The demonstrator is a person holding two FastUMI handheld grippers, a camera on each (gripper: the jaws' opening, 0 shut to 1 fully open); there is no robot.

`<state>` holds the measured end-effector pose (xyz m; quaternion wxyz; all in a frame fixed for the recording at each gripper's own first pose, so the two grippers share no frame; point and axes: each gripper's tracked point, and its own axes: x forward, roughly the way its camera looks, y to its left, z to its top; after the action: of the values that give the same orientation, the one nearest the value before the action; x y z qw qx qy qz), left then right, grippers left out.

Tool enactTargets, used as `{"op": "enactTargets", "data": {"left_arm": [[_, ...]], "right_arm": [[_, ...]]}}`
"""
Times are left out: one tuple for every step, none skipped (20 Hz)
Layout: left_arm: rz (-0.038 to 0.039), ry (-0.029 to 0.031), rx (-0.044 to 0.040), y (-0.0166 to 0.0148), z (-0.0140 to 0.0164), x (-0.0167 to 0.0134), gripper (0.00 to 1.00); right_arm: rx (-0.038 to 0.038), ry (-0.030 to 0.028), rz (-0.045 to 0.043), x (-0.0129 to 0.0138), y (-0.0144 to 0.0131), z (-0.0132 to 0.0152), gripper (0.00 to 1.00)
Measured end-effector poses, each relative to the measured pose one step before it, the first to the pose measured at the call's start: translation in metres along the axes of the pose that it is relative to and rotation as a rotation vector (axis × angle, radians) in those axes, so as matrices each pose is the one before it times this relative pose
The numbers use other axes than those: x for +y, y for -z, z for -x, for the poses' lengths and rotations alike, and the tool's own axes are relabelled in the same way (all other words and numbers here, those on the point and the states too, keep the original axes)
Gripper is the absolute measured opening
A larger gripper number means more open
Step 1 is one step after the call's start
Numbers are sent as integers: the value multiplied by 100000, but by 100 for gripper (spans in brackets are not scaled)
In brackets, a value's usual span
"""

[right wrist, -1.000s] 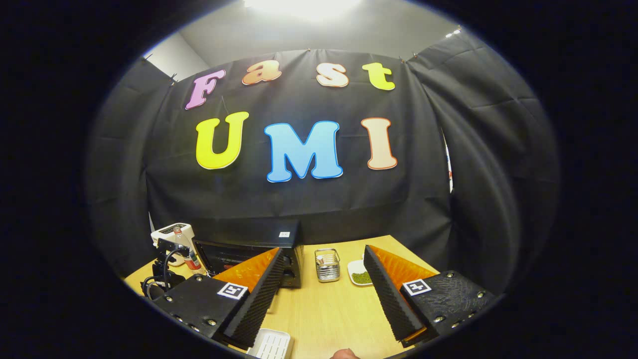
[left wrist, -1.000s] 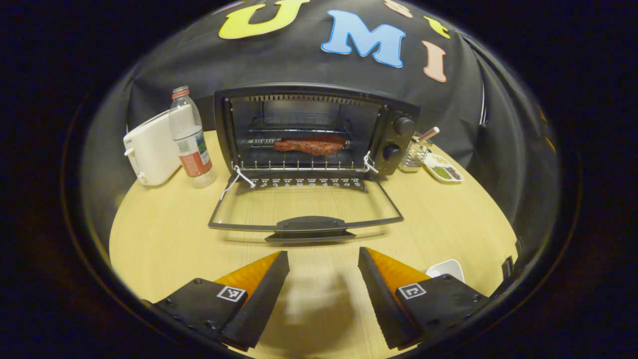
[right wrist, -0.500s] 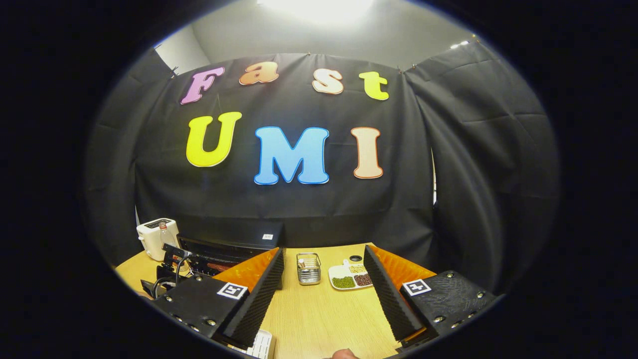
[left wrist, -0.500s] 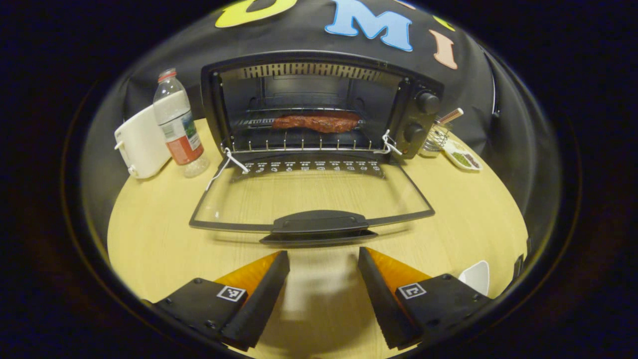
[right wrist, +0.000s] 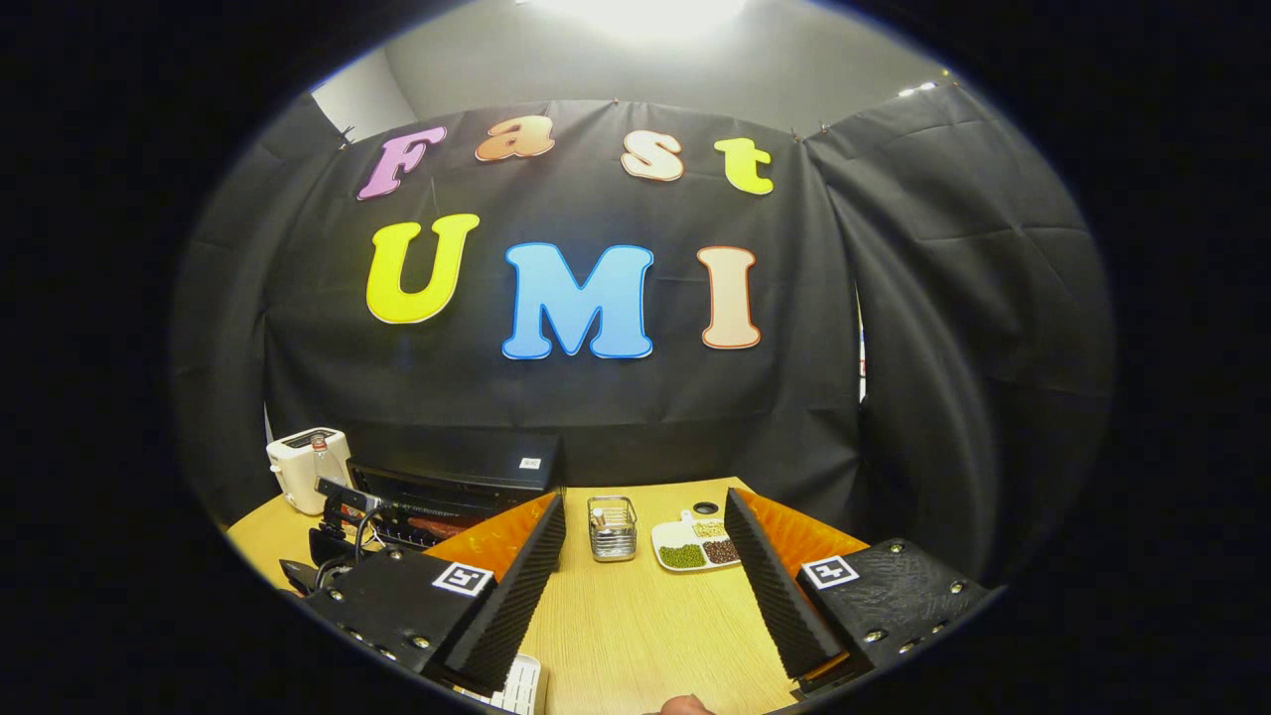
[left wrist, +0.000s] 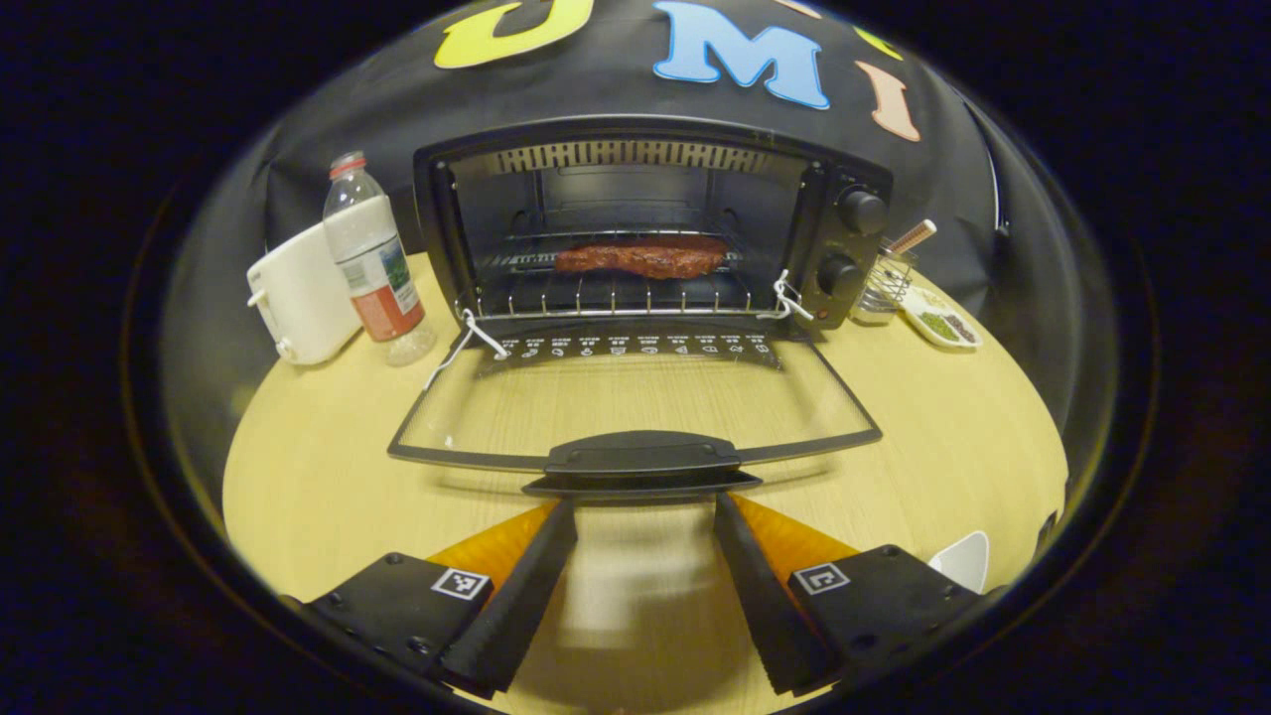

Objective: Open the electric oven with the left hand, put the food in, and close the electric oven.

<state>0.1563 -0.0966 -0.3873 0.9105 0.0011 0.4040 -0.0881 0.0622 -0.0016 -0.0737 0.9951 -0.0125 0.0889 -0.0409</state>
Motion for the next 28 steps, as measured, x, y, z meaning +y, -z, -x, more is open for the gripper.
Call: {"op": "enactTargets", "data": {"left_arm": [[503,147,-389,-113,121,-53,95],[289,155,-321,-77,206,38,93],[-95,11,-265,-202,209,-6,91],[272,66,-731,-190,273,-5,92],[563,140,-1243,-349,286,-33,95],[547,182,-1486,-338,402,-8,95],[377,155,-1748,-453,381,6,95],[701,216,-1694,-482,390,-19,95],[1116,208,-1451,-523,302,-6,99],[1127,198,-873,-275,264,-38,95],[1290,212,-1082,-485,341,-11,95],[851,219,-1041,-336,57,-110,95],[68,133,-1530,-505,374,-85,95],[-886,87,-1479,-361,283,-2,100],[-1523,-3,-1377,-413,293,33,99],[-1490,46,-851,-163,91,23,99],[-920,-67,-348,-172,7,-76,95],[16,13,-415,-203,163,25,95],[663,53,-405,-516,104,-184,95],[930,102,-387,-215,54,19,95],[690,40,-588,-409,104,28,91],[28,-15,-792,-412,99,35,91],[-627,-60,-1126,-482,20,-49,99],[-1144,-121,-1201,-480,98,-59,95],[-1070,-197,-1255,-564,26,45,91],[-797,-214,-1270,-523,-87,5,95],[-357,-204,-1312,-669,-118,-4,99],[-285,-178,-1724,-737,-302,-42,95]], "right_arm": [[396,-24,76,14,145,-24,98],[496,128,157,-148,113,-56,98],[494,-198,156,-26,75,10,98],[395,119,346,-44,53,42,98],[88,-129,315,-8,34,-38,98],[-180,-324,4,107,-42,126,97],[-256,-359,33,202,-165,73,97],[-244,-528,265,111,-77,65,98],[83,-570,481,253,71,-107,98],[141,-542,416,173,-2,-89,98],[56,-549,126,156,-13,28,97],[44,-381,-82,88,26,66,97],[370,-172,-329,121,77,-112,97],[391,-381,-407,121,73,29,97],[40,-156,-318,117,-5,-35,97],[116,-153,-175,32,79,65,97],[173,-55,-136,8,190,-99,97],[435,-44,-116,10,244,28,97],[803,58,-229,-9,361,30,97],[838,69,-541,3,308,-12,97],[522,58,-633,-9,256,-48,97],[459,186,-442,-109,174,17,98],[407,246,-143,-81,243,-102,98],[252,418,110,-193,159,-8,97],[306,453,72,-240,194,-79,97],[401,233,-110,-145,122,-155,97],[123,459,-106,-195,74,-12,97],[17,433,-100,-150,35,-139,98]]}}
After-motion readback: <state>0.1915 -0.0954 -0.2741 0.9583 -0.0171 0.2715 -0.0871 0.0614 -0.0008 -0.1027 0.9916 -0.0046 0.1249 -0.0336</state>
